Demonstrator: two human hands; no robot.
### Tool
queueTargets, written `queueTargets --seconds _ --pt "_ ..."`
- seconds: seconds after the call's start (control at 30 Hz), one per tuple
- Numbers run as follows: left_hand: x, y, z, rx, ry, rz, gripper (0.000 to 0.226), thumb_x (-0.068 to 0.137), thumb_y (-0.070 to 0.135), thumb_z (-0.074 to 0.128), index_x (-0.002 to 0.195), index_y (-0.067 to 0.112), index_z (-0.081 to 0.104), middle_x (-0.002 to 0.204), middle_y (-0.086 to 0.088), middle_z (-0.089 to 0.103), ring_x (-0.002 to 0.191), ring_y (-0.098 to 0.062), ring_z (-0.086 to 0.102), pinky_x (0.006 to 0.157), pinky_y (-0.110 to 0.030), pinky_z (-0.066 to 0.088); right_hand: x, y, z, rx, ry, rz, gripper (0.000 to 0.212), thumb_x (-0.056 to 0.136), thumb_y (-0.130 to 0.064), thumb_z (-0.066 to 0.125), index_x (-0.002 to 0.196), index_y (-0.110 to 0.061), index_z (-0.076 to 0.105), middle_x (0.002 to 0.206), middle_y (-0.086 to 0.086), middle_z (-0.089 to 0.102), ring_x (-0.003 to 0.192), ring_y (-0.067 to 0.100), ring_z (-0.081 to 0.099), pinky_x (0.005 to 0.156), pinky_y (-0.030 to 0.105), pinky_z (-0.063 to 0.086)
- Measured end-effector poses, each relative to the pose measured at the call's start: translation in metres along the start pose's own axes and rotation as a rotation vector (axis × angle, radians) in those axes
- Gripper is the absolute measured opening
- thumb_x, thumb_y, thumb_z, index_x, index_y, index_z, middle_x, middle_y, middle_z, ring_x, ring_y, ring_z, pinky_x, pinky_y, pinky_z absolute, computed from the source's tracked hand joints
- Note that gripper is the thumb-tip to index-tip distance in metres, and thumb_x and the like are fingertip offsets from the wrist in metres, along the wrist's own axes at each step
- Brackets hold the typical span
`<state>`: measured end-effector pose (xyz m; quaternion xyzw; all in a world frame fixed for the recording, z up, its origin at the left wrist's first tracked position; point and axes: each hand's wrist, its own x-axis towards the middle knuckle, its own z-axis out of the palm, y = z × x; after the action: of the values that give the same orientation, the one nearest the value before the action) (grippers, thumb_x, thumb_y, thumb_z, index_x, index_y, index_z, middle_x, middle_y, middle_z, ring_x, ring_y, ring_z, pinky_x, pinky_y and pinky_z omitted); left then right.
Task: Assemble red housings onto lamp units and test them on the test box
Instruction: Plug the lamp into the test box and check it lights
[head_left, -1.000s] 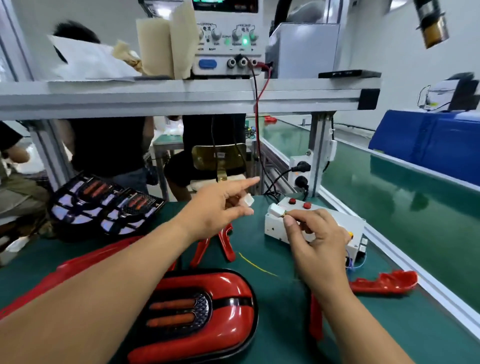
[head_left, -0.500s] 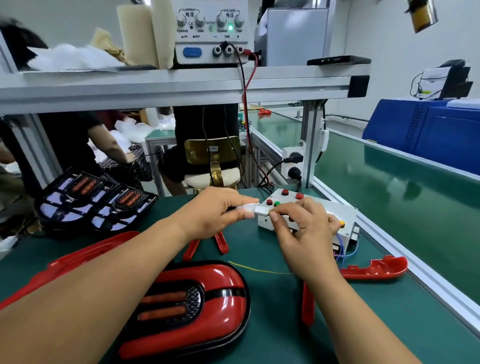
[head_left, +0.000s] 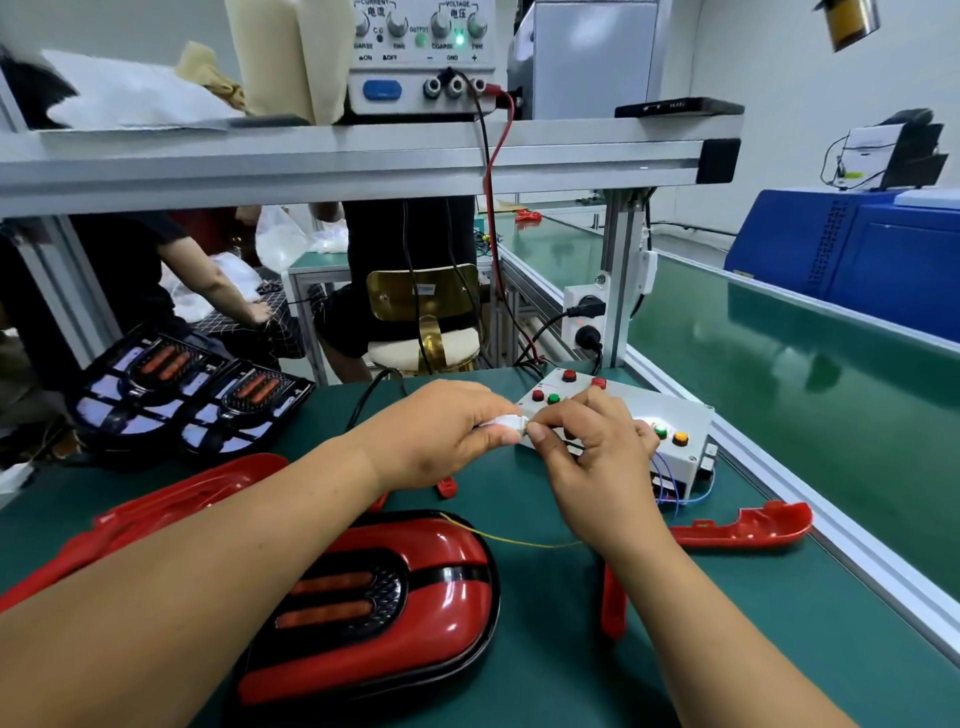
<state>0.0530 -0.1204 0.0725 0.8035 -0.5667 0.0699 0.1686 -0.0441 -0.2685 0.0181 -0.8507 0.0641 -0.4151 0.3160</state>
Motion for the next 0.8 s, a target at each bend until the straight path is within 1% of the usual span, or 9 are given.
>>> queueTargets --seconds 0.13,0.2,0.27,0.37,0.4,0.47,0.6,0.7,0.8 --pt "0.001 0.0 0.0 0.091 -0.073 -0.074 0.037 0.099 0.038 0.049 0.122 0.014 0.065 0.104 -0.005 0.065 0.101 -0.018 0.054 0.088 -0.028 0.04 -0.001 0.008 0.007 -0.033 -0.012 -0.003 0.008 0.089 -0.028 0.069 0.082 -0.03 0.07 0.081 -0.015 0.048 0.09 0.007 0.046 0.078 0.026 0.012" --pt "0.001 0.0 -0.001 0.234 -0.109 -0.173 0.05 0.099 0.044 0.047 0.146 0.029 0.044 0.134 0.004 0.054 0.125 -0.017 0.043 0.105 -0.032 0.031 -0.002 0.015 0.01 -0.174 -0.068 0.039 0.009 0.091 -0.035 0.064 0.09 -0.033 0.072 0.087 -0.015 0.051 0.097 0.009 0.05 0.086 0.03 0.014" --pt "-0.011 -0.005 -0.008 0.179 0.009 -0.265 0.056 0.101 0.039 0.045 0.153 0.031 0.025 0.147 0.006 0.043 0.134 -0.016 0.035 0.111 -0.029 0.025 -0.004 0.023 0.012 -0.366 -0.158 0.14 0.02 0.095 -0.037 0.054 0.107 -0.035 0.07 0.106 -0.015 0.056 0.113 0.011 0.05 0.104 0.038 0.011" --pt "-0.063 -0.022 -0.024 -0.098 0.294 -0.405 0.044 0.102 0.022 0.046 0.144 0.035 0.043 0.132 0.008 0.056 0.117 -0.001 0.05 0.096 -0.008 0.032 -0.002 0.032 0.01 -0.545 -0.21 0.211 0.032 0.098 -0.036 0.044 0.124 -0.031 0.061 0.131 -0.013 0.055 0.128 0.012 0.043 0.112 0.045 -0.004" --pt "-0.086 -0.029 -0.026 -0.172 0.373 -0.459 0.04 0.102 0.02 0.046 0.134 0.043 0.051 0.125 0.011 0.06 0.111 0.004 0.053 0.096 -0.011 0.036 0.0 0.033 0.009 -0.556 -0.197 0.209 0.033 0.097 -0.036 0.044 0.126 -0.031 0.06 0.134 -0.013 0.054 0.129 0.012 0.043 0.111 0.044 -0.005" --pt "-0.133 -0.039 -0.02 -0.341 0.511 -0.591 0.04 0.102 0.018 0.046 0.112 0.055 0.059 0.113 0.013 0.066 0.104 -0.002 0.062 0.094 -0.028 0.047 0.007 0.031 0.007 -0.563 -0.161 0.2 0.032 0.095 -0.035 0.046 0.125 -0.032 0.057 0.128 -0.011 0.059 0.126 0.014 0.046 0.108 0.042 -0.001" --pt "-0.183 -0.052 0.011 -0.542 0.688 -0.816 0.041 0.102 0.011 0.044 0.095 0.043 0.068 0.098 -0.001 0.071 0.086 -0.014 0.066 0.072 -0.026 0.048 0.035 0.029 0.014 -0.499 -0.29 0.23 0.013 0.091 -0.028 0.048 0.104 -0.03 0.047 0.098 -0.008 0.051 0.124 0.018 0.044 0.106 0.046 0.011" --pt "-0.189 -0.054 0.02 -0.558 0.758 -0.84 0.04 0.102 0.009 0.044 0.097 0.042 0.066 0.092 -0.002 0.069 0.083 -0.02 0.066 0.07 -0.028 0.049 0.055 0.031 0.03 -0.528 -0.491 0.2 0.006 0.09 -0.024 0.044 0.094 -0.027 0.041 0.121 0.001 0.051 0.138 0.018 0.031 0.109 0.051 0.01" --pt "-0.191 -0.053 0.018 -0.49 0.774 -0.828 0.036 0.1 0.011 0.046 0.101 0.041 0.066 0.087 0.005 0.068 0.079 -0.015 0.067 0.066 -0.021 0.051 0.069 0.039 0.045 -0.611 -0.627 0.176 0.015 0.092 -0.03 0.04 0.104 -0.022 0.043 0.15 0.008 0.037 0.15 0.014 0.004 0.115 0.052 0.003"
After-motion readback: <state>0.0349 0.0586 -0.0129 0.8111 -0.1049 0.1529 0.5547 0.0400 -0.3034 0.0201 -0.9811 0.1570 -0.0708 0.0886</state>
